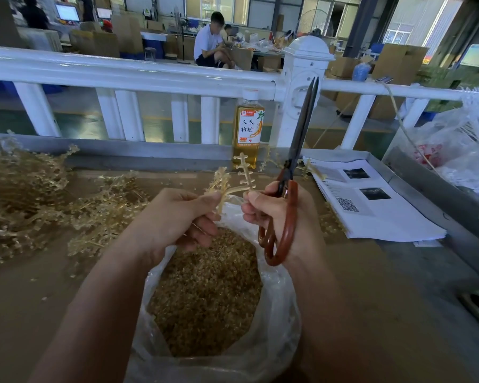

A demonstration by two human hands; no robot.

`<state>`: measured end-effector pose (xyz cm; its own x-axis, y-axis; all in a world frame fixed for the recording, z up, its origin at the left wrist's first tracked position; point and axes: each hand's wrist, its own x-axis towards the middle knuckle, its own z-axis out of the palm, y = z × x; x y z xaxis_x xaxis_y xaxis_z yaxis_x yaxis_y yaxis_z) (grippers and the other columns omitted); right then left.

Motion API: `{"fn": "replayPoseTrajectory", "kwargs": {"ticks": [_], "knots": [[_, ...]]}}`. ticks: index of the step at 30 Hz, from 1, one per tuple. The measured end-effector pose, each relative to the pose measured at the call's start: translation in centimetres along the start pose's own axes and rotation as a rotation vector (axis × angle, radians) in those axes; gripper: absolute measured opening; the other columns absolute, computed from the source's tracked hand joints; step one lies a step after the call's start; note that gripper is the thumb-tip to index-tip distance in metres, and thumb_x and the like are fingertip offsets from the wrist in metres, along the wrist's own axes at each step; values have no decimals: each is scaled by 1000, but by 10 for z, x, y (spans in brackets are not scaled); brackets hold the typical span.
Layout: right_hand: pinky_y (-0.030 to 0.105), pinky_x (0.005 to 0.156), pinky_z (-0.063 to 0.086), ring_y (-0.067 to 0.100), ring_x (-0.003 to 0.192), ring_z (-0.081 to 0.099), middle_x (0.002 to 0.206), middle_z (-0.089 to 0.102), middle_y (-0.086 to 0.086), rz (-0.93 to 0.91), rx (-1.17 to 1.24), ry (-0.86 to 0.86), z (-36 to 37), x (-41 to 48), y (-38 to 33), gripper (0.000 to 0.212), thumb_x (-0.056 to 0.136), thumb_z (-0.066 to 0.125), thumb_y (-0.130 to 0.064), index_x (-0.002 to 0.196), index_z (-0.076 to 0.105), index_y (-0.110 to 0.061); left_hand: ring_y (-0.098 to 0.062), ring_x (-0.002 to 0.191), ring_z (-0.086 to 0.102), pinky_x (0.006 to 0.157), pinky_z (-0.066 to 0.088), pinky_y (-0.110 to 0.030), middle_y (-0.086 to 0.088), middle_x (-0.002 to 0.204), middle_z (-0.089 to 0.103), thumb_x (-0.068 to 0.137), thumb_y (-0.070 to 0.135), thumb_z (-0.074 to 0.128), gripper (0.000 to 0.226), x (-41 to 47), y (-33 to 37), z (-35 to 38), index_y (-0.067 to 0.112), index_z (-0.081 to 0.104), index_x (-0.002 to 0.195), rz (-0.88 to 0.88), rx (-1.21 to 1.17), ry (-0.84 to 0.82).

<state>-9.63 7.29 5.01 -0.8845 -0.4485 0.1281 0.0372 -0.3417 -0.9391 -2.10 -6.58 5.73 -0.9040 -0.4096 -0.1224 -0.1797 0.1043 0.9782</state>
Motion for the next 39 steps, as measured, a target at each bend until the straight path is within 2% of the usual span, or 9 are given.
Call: {"fn": "replayPoseTrajectory", "kwargs": {"ticks": [3,7,15,21,24,26,31,35,39], "knots": [[23,55,56,13,51,63,64,61,10,8,-22,-7,3,-1,0,24,82,59,11,80,44,-7,-10,45,60,39,44,-17,-4,60,68,87,17,60,14,0,0,4,8,67,79,15,-51,-16],[23,56,56,12,52,64,65,63,7,3,-59,-9,4,0,0,23,82,61,8,78,45,-9,-9,46,61,42,47,-16,-5,60,68,82,2,62,6,0,1,-2,5,67,79,63,-117,-40],[22,53,53,16,58,68,59,67,3,-2,-33,65,4,1,2,17,81,66,-2,78,50,-7,-13,48,64,42,49,-17,-8,62,69,62,12,62,12,-5,6,-1,7,69,71,93,-314,-197],[23,53,54,15,58,68,65,67,6,15,-91,93,5,1,2,14,82,65,-3,80,52,-4,-19,49,65,41,50,-20,-13,63,68,73,4,56,3,-5,7,5,5,58,72,40,-402,-265],[25,55,57,14,57,67,68,64,10,12,-135,103,5,1,3,13,82,66,-2,81,53,-2,-16,46,63,41,48,-18,-11,62,65,86,-4,48,18,-2,5,5,6,55,72,28,-393,-219],[25,57,58,14,58,68,66,65,7,4,-159,89,4,1,3,12,82,66,-5,80,55,0,-14,47,62,42,49,-17,-6,58,62,88,-5,47,19,0,3,7,4,55,74,47,-402,-172],[23,58,57,14,65,70,69,69,2,7,-184,38,5,-3,1,26,77,68,-32,79,56,-8,-10,48,64,43,49,-15,-2,53,63,83,1,54,10,3,2,11,3,58,74,106,-530,16],[22,48,53,9,53,64,63,66,-1,50,-260,73,9,-3,-3,47,54,60,-56,79,56,-17,-6,48,63,44,48,-14,1,53,65,85,4,56,12,6,1,7,6,60,73,156,-576,161],[19,36,39,10,35,48,47,57,-3,105,-354,-31,8,-6,-3,58,50,56,-68,73,53,-14,-11,52,66,51,53,-17,-2,54,65,86,-3,53,20,7,1,4,6,57,68,145,-693,185]]}}
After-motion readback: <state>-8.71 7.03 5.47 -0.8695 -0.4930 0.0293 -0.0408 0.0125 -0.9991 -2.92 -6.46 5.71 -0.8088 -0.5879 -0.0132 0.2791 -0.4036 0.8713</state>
